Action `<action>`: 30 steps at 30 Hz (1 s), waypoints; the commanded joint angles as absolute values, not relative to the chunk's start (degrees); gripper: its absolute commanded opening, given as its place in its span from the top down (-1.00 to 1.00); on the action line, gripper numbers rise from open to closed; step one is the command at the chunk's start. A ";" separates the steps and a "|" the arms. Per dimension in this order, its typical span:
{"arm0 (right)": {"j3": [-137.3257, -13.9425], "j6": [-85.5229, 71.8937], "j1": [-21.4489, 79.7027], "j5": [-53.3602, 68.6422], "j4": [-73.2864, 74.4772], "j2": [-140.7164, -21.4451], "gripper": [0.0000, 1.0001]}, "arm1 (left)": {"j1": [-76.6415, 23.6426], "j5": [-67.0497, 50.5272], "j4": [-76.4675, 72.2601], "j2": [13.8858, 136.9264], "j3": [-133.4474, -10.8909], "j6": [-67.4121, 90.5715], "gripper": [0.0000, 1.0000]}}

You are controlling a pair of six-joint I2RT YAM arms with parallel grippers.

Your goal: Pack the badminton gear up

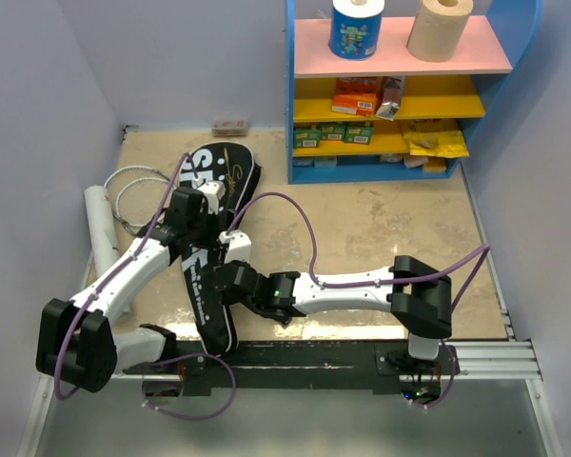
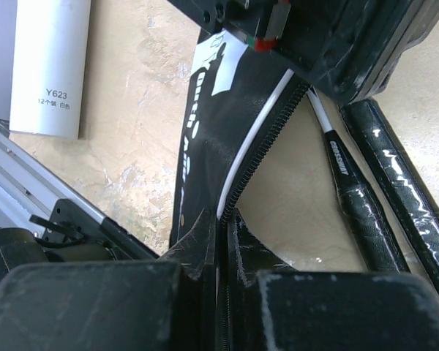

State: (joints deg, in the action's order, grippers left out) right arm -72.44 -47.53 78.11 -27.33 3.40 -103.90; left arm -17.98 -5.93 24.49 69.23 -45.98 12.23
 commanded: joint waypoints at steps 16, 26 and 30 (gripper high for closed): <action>-72.77 -47.55 78.57 -29.62 1.41 -102.39 1.00 | -18.54 -3.78 22.15 71.72 -45.00 8.44 1.00; -71.46 -44.57 78.40 -34.52 8.33 -97.04 0.08 | -18.46 -3.26 25.74 68.20 -52.02 6.59 1.00; -70.67 -41.14 76.73 -36.29 14.66 -88.54 -0.35 | -18.37 -0.97 27.68 67.77 -55.80 6.68 1.00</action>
